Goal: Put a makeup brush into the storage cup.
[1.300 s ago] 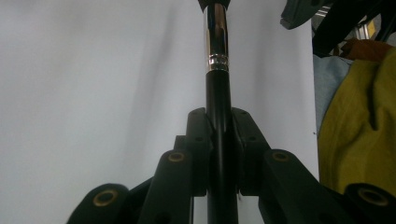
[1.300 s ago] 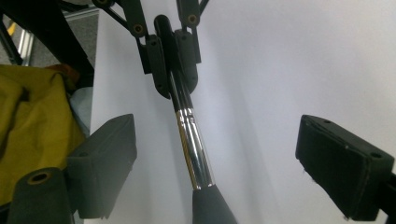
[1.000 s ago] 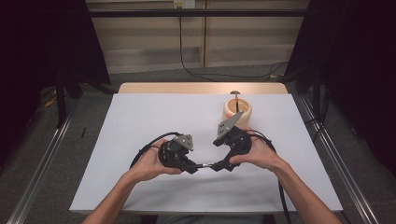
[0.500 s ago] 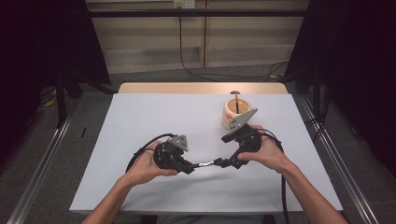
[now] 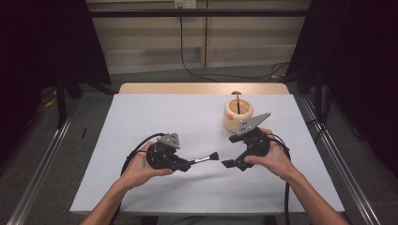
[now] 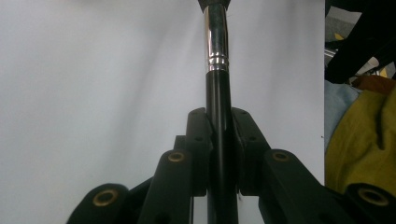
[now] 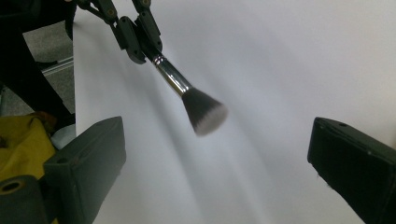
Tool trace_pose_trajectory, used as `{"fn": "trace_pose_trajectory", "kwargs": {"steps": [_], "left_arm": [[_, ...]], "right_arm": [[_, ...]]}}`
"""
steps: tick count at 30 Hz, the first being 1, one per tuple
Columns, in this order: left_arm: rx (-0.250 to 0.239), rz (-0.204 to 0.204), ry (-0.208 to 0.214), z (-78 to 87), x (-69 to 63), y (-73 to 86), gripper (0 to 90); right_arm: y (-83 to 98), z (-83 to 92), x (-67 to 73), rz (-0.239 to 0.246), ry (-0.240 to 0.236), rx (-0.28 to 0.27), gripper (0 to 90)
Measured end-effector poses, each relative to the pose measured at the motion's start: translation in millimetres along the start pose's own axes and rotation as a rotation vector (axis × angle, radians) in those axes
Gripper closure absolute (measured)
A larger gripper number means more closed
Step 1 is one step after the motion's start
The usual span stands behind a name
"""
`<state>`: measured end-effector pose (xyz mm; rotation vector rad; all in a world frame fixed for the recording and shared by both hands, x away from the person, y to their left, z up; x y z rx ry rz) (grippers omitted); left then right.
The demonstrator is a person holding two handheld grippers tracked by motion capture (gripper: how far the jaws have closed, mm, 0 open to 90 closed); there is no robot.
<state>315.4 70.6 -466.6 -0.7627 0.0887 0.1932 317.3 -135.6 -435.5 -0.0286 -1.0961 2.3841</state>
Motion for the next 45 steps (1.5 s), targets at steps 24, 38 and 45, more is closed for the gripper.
{"fn": "trace_pose_trajectory", "kwargs": {"steps": [24, 38, 45], "left_arm": [[-0.177, 0.05, -0.043, 13.4, 4.3, -0.1, 79.3], [-0.294, 0.044, -0.081, 12.3, 1.2, -14.6, 79.3], [-0.362, 0.024, -0.089, 13.6, -2.4, -21.5, 79.3]], "right_arm": [[20.3, 20.5, 3.0, -0.076, 0.026, -0.186, 5.8], [10.3, 21.8, 14.2, -0.063, -0.009, -0.297, 3.5], [9.0, 21.4, 15.2, -0.054, -0.005, -0.312, 4.9]]}}
Point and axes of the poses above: each handheld gripper's, and its own axes: z roughly backward along the jaws, y roughly out of its underside, x roughly to its left, the point moved 7 cm from there along -z, roughly forward along the jaws, and after that the axes turned 4 degrees about -z, right-handed, at the moved point
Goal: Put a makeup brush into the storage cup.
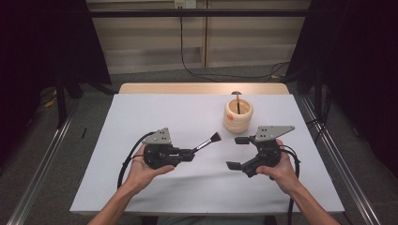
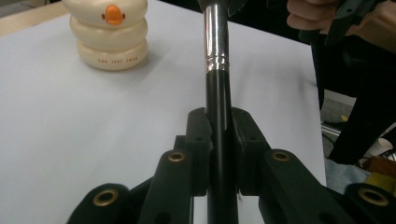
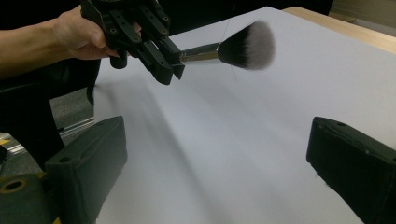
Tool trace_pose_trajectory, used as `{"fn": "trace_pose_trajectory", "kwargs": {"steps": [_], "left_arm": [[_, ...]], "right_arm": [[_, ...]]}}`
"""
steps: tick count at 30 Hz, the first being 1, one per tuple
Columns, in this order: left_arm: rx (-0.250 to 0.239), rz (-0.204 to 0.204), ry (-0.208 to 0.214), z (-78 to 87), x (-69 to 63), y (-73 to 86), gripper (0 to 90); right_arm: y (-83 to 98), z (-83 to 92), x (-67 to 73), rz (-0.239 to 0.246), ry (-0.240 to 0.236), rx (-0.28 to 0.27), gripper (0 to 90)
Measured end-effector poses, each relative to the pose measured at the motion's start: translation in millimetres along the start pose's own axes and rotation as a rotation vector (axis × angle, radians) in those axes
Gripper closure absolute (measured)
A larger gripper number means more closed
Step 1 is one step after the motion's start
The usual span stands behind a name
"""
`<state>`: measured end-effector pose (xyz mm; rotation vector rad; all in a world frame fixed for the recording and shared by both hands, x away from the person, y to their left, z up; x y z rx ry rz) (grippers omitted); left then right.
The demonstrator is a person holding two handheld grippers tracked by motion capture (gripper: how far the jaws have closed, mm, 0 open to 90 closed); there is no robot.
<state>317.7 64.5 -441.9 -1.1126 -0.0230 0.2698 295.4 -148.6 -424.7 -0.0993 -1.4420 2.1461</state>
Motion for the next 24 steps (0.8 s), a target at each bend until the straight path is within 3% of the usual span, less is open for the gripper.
{"fn": "trace_pose_trajectory", "kwargs": {"steps": [5, 16, 24], "left_arm": [[-0.015, -0.012, 0.016, -3.1, -5.0, -2.2, 79.3], [-0.11, -0.037, 0.038, -6.8, -10.8, -10.4, 79.3], [-0.168, -0.062, 0.042, -8.0, -13.9, -15.5, 79.3]], "right_arm": [[0.1, -2.4, 1.3, -0.016, -0.018, 0.0, 5.4], [-3.0, -4.4, 5.4, -0.012, -0.038, -0.017, 9.9], [-9.1, -2.9, 8.9, 0.01, -0.049, -0.071, 21.1]]}}
Point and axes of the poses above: each handheld gripper's, and its own axes: z roughly backward along the jaws, y roughly out of its underside, x roughly to its left, the point moved 7 cm from there along -z, roughly forward along the jaws, and after that the axes turned 4 degrees about -z, right-handed, at the moved point
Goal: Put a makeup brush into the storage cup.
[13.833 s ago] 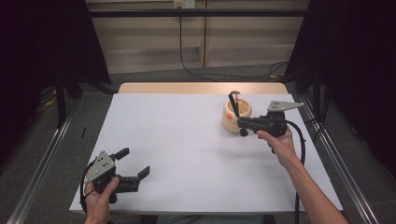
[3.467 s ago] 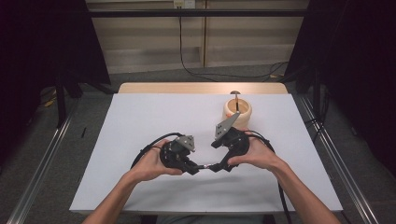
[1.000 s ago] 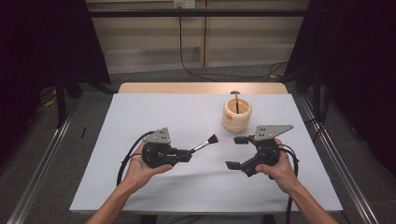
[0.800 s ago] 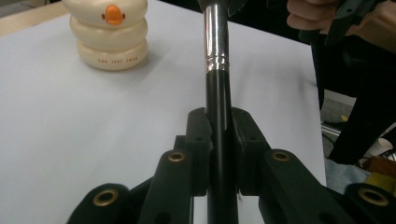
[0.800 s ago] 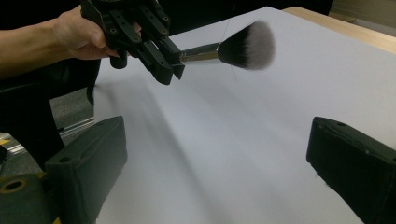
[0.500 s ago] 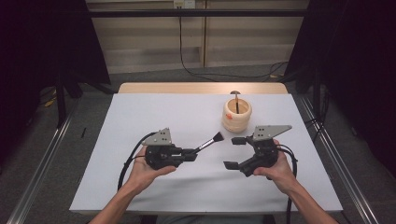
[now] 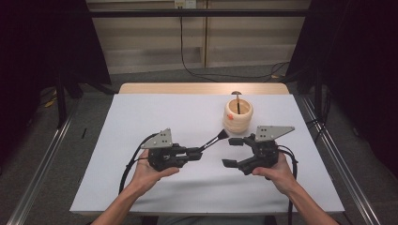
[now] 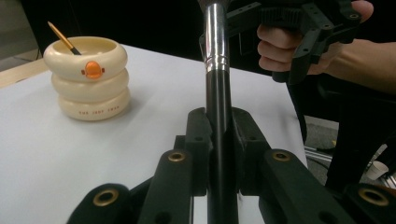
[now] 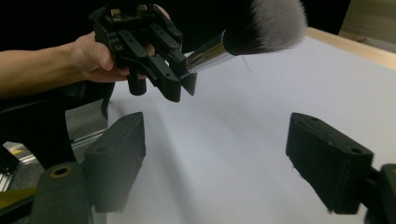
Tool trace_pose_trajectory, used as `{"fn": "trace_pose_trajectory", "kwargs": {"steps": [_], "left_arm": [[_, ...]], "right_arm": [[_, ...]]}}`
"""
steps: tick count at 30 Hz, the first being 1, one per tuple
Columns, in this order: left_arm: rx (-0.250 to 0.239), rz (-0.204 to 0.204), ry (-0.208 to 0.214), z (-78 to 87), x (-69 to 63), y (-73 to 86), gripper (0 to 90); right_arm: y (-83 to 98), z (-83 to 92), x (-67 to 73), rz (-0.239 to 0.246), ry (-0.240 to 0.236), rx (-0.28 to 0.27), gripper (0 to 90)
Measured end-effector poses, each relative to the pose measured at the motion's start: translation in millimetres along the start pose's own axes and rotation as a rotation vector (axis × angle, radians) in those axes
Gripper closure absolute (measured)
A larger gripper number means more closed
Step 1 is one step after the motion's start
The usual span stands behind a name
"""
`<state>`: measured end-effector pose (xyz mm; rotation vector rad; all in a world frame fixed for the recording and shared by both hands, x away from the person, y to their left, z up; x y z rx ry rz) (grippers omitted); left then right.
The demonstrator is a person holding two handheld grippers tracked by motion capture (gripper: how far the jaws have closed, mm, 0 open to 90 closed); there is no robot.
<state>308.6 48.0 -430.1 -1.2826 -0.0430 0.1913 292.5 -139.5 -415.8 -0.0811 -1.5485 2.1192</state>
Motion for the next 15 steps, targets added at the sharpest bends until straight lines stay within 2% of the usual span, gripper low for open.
{"fn": "trace_pose_trajectory", "kwargs": {"steps": [11, 15], "left_arm": [[-0.014, 0.003, 0.025, -5.7, -3.7, 0.6, 79.2], [-0.027, 0.001, 0.018, -7.2, -4.3, -0.2, 79.2]], "right_arm": [[-1.7, -4.6, 2.5, 0.009, -0.029, -0.014, 29.9], [-4.1, -5.6, 3.8, 0.011, -0.043, -0.021, 34.0]]}}
Point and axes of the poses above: each handheld gripper's, and its own axes: z roughly backward along the jaws, y roughly out of its underside, x roughly to its left, the point moved 7 cm from there along -z, roughly forward along the jaws, and after that the axes turned 4 degrees about -z, right-handed, at the moved point
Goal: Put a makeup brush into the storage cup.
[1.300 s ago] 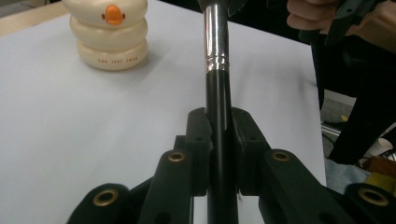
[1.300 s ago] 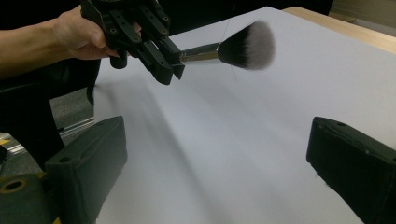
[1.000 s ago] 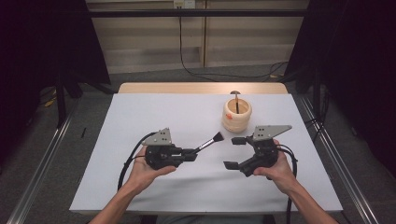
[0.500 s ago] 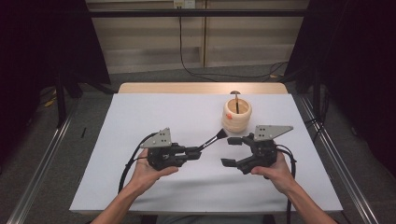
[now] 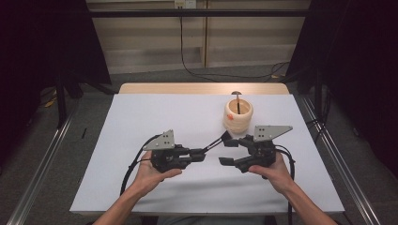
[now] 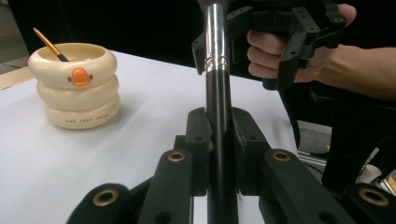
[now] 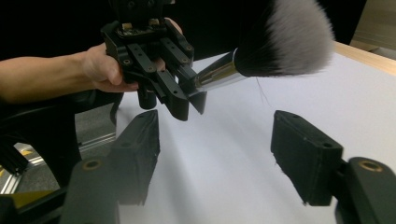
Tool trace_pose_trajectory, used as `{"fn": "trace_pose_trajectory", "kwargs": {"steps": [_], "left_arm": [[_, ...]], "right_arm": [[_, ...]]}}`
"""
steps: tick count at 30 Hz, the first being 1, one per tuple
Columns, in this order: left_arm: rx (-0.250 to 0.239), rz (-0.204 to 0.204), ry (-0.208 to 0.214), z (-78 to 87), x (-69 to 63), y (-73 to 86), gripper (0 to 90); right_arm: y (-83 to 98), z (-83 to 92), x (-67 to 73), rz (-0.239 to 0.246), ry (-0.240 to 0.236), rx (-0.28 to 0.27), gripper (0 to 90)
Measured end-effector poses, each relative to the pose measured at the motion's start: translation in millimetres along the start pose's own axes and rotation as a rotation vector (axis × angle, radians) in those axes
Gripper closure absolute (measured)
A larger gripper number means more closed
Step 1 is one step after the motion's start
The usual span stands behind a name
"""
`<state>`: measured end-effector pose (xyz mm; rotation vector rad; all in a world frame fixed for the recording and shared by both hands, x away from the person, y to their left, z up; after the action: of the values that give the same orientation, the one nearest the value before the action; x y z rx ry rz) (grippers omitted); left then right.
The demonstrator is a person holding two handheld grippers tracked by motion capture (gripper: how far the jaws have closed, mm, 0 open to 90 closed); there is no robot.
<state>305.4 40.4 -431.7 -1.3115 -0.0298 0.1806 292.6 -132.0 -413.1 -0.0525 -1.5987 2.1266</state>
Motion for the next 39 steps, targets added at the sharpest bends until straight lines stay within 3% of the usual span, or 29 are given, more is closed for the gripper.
{"fn": "trace_pose_trajectory", "kwargs": {"steps": [9, 15, 27, 39], "left_arm": [[-0.015, -0.005, 0.013, -3.7, -2.4, -1.3, 79.2], [-0.032, -0.02, 0.012, -5.8, -6.0, -6.3, 79.2], [-0.046, -0.021, 0.021, -8.6, -7.7, -6.1, 79.2], [-0.005, -0.041, 0.039, -14.6, -10.1, 1.3, 78.9]], "right_arm": [[-4.0, 0.8, -1.1, 0.005, -0.009, -0.012, 42.2], [-13.4, -2.9, 0.9, 0.017, -0.044, -0.023, 49.5], [-17.6, -5.3, 2.9, -0.027, -0.113, -0.065, 59.8], [-15.1, -5.6, 0.4, -0.058, -0.143, -0.074, 72.4]]}}
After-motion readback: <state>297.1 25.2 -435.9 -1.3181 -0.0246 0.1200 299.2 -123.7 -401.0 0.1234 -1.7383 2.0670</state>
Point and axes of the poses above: each handheld gripper's, and its own axes: z roughly backward along the jaws, y roughly out of its underside, x roughly to its left, the point moved 7 cm from there along -z, roughly forward along the jaws, and after that the axes turned 4 degrees about -z, right-handed, at the moved point
